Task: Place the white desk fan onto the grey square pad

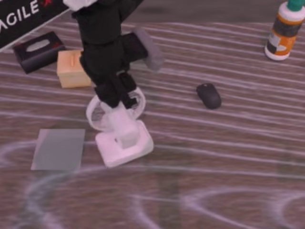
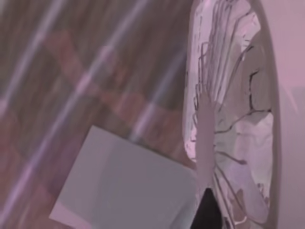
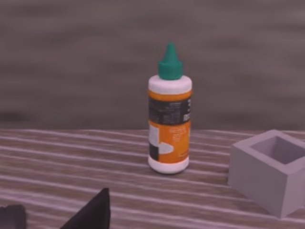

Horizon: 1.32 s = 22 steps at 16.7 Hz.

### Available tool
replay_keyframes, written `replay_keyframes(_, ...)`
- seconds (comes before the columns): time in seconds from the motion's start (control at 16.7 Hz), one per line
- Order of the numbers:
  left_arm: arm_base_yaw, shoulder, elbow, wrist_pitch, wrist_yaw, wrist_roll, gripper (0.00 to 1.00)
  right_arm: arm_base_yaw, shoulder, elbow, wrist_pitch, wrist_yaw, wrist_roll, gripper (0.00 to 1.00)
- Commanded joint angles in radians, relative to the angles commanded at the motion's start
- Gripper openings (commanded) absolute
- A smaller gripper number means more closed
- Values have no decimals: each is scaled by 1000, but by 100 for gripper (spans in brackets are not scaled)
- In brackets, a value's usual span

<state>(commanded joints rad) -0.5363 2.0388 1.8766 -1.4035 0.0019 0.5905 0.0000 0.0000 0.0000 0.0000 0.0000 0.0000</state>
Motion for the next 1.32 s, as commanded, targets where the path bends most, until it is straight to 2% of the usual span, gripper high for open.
replay_keyframes(0.48, -1, -2, 34, -40, -2, -9, 0, 0, 0, 0, 0, 0, 0, 100)
replay_keyframes(0.72, 11, -8, -1, -78, -26, -150, 0, 0, 0, 0, 0, 0, 0, 100)
replay_keyframes(0.96, 44, -32, -53, -125, -59, -452, 0, 0, 0, 0, 0, 0, 0, 100)
replay_keyframes(1.32, 118, -99, -132, -150, -91, -1121, 0, 0, 0, 0, 0, 0, 0, 100)
